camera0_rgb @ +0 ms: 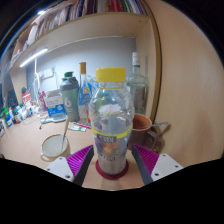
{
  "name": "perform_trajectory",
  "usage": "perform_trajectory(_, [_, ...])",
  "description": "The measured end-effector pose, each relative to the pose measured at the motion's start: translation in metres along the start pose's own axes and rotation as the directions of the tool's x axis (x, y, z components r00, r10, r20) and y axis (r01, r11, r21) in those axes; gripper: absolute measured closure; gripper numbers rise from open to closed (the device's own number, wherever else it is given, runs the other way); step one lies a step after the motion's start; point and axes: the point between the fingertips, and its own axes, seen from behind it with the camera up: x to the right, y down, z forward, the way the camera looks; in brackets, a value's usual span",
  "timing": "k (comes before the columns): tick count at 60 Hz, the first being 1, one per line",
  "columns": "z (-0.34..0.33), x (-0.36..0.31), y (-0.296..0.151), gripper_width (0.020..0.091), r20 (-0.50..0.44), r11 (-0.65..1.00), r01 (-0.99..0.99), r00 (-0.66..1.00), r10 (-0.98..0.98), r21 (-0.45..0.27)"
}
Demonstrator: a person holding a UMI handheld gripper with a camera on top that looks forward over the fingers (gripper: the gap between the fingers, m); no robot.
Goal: Pour water
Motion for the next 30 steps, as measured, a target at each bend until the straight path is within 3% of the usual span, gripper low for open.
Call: perform_trajectory(30, [-0.231, -0.053, -0.009, 0.0263, -0.123, 0.998, -0.069, 0.990, 0.068, -0.006])
